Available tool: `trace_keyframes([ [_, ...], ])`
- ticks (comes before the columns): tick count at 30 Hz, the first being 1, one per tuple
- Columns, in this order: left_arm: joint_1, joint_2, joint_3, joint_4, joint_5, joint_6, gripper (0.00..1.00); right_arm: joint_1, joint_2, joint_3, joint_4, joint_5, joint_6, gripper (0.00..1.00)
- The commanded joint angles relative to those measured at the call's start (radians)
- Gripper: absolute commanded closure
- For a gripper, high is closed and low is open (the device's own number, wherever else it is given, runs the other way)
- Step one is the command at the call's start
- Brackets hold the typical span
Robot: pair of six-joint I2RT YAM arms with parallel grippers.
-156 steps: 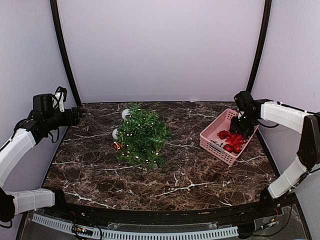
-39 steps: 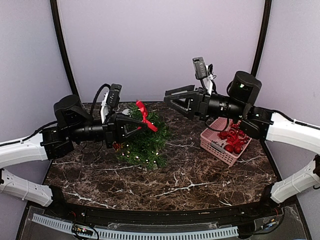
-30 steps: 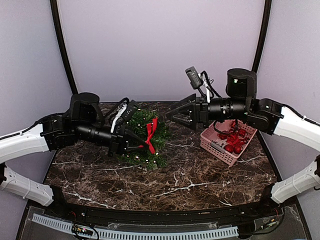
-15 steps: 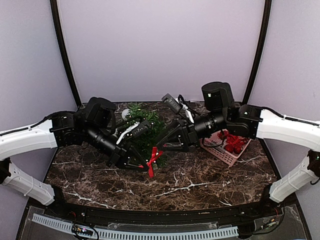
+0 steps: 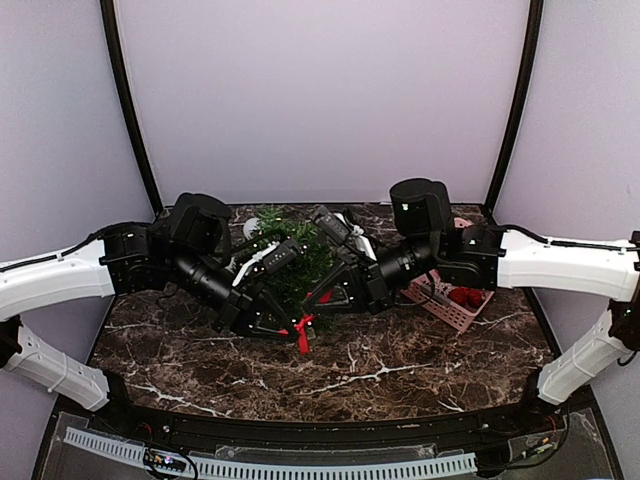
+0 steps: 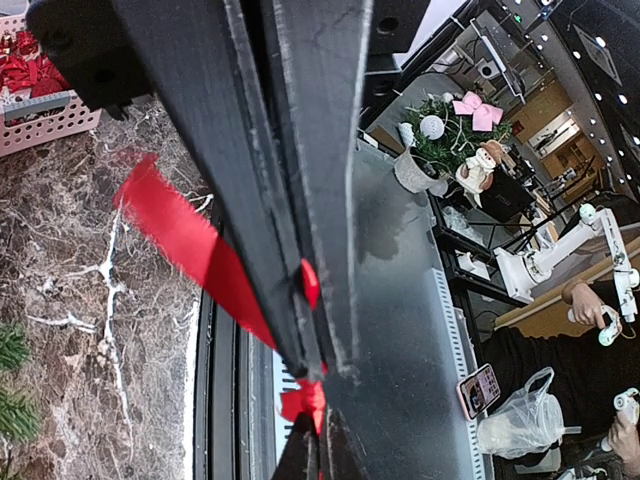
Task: Decorate the small christmas tree
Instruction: Pass from the left arm to the right
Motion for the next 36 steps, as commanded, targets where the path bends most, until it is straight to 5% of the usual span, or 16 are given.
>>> trace_keyframes([
  [1,-0.007,-0.024,-0.019,0.032,0.000,-0.012,1.00,0.009,-0.019,-0.021,0.078,-0.008,0.012,1.00],
  [3,-0.007,-0.035,-0.029,0.035,-0.047,-0.018,0.91,0.008,-0.038,-0.035,0.079,0.035,0.001,1.00],
  [4,-0.005,-0.052,-0.034,0.035,-0.103,-0.020,0.66,0.006,-0.053,-0.049,0.085,0.078,-0.002,1.00],
  [6,-0.004,-0.097,-0.058,0.035,-0.226,-0.028,0.39,0.002,-0.099,-0.096,0.133,0.184,0.011,1.00],
  [9,0.025,-0.176,-0.110,0.046,-0.396,-0.076,0.25,0.003,-0.179,-0.215,0.318,0.380,0.076,1.00],
  [12,0.107,-0.257,-0.144,0.022,-0.563,-0.163,0.24,0.007,-0.209,-0.345,0.516,0.522,0.156,1.00],
  [18,0.206,-0.406,-0.288,0.222,-0.554,-0.286,0.23,0.045,-0.128,-0.473,0.838,0.680,0.261,1.00],
  [36,0.231,-0.417,-0.368,0.341,-0.558,-0.330,0.31,0.059,0.231,-0.243,1.009,0.716,0.281,1.00],
])
